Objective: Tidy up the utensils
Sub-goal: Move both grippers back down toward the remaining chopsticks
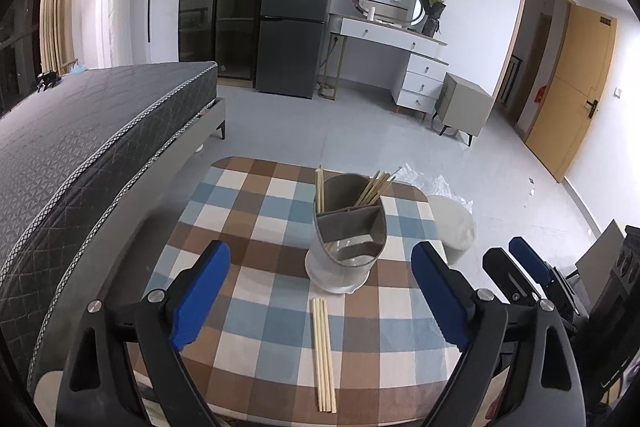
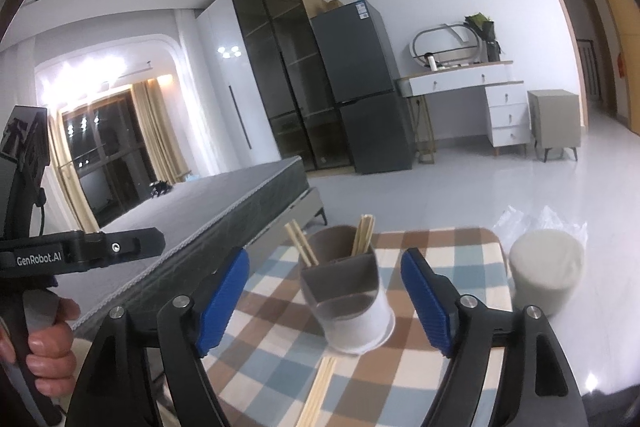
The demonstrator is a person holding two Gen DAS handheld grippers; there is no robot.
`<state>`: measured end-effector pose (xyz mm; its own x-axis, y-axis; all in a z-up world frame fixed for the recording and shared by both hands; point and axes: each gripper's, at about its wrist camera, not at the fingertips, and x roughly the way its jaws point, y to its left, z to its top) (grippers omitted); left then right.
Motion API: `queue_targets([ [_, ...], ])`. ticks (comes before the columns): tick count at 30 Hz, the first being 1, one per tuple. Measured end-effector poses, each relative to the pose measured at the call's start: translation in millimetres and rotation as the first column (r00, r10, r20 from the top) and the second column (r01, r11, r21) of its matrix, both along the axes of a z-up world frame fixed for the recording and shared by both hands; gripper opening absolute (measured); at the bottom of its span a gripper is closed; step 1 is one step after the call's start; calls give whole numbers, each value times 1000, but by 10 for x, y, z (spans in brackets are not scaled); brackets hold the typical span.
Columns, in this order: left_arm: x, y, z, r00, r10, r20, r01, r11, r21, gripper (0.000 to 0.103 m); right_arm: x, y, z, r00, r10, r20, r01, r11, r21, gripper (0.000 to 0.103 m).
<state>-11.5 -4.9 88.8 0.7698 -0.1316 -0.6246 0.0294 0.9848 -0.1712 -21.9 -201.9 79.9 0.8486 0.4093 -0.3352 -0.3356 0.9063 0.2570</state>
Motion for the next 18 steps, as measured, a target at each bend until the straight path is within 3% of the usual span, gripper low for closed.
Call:
queue_targets([
  [11,-154,131,-481,999,42,10,-42,999,16,89,-234,81,-395,998,-4,-63,4,1000,13,86],
  [18,-72,244,-814,995,83,-47,-84,997,-2,89,-158,149,-670,988,-2,-153,-2,1000,-27,92],
])
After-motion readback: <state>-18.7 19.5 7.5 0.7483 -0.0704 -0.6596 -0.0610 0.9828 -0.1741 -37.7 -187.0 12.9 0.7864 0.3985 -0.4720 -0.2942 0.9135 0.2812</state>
